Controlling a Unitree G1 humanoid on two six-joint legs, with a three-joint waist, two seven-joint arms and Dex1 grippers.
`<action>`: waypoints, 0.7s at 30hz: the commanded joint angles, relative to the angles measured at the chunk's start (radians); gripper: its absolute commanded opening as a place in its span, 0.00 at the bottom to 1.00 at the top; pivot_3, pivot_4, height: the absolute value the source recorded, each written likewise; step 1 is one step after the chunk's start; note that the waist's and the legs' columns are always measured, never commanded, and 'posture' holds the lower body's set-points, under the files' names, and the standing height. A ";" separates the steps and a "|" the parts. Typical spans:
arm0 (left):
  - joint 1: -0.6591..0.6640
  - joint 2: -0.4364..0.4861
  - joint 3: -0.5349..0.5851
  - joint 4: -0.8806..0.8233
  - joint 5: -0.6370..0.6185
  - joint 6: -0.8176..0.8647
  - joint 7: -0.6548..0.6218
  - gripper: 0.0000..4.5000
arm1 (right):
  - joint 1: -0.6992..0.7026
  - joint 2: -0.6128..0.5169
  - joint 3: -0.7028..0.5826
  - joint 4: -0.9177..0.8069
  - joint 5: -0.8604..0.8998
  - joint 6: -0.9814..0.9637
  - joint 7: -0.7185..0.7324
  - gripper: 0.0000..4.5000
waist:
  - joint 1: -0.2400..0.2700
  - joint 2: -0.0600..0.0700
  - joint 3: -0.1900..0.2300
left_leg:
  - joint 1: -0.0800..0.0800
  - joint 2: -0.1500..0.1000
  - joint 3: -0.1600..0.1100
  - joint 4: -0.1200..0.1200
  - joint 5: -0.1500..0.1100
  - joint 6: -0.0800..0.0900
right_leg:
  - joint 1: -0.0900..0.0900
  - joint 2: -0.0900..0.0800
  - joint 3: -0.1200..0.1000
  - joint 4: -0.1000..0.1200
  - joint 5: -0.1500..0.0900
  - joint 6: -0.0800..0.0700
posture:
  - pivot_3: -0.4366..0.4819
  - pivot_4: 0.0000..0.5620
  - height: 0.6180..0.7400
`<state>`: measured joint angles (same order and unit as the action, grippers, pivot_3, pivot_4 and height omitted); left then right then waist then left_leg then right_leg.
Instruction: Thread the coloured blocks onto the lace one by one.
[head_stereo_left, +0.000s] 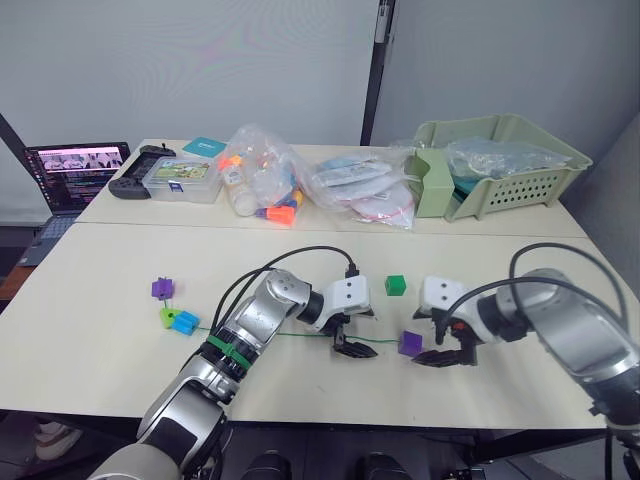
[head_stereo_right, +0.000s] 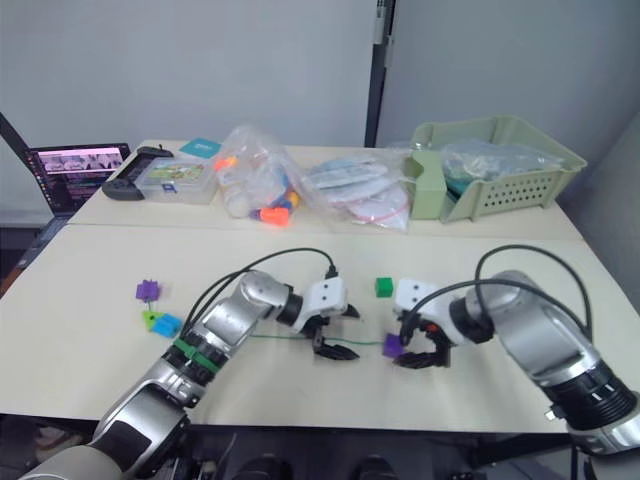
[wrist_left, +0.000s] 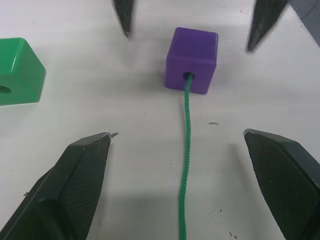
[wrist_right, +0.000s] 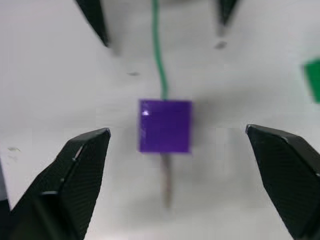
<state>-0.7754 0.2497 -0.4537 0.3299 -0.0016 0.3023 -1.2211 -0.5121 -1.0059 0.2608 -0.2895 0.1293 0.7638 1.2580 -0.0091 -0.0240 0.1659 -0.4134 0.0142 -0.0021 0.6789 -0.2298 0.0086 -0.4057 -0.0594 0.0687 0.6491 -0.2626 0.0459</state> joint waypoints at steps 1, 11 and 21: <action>-0.007 -0.017 0.008 -0.036 -0.022 -0.034 -0.001 1.00 | 0.027 -0.040 -0.055 -0.023 0.023 -0.018 -0.001 0.98 | 0.000 0.000 0.000 | 0.000 0.000 0.000 0.000 0.000 0.000 | 0.000 0.000 0.000 0.000 0.000 0.000 | 0.48 0.27 0.98; -0.022 -0.033 0.012 -0.018 -0.022 -0.064 -0.001 1.00 | 0.116 -0.019 -0.052 0.000 0.018 -0.045 -0.061 0.98 | -0.004 0.000 0.000 | 0.000 0.000 0.000 0.000 0.000 0.000 | 0.000 0.000 0.000 0.000 0.000 0.000 | 0.48 0.27 0.98; -0.047 -0.113 0.020 0.061 -0.024 -0.124 0.037 1.00 | 0.195 -0.059 -0.142 -0.073 0.088 -0.007 -0.070 0.59 | 0.004 0.000 0.000 | -0.001 -0.001 0.000 0.000 0.000 0.000 | 0.000 0.000 0.000 0.000 0.000 0.000 | 0.48 0.27 0.98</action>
<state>-0.7932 0.1514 -0.4480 0.3934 -0.0062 0.2082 -1.1913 -0.3146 -1.0474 0.1704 -0.3242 0.1921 0.7422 1.1825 -0.0049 -0.0241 0.1659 -0.4142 0.0137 -0.0020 0.6793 -0.2298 0.0087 -0.4057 -0.0596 0.0689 0.6487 -0.2625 0.0461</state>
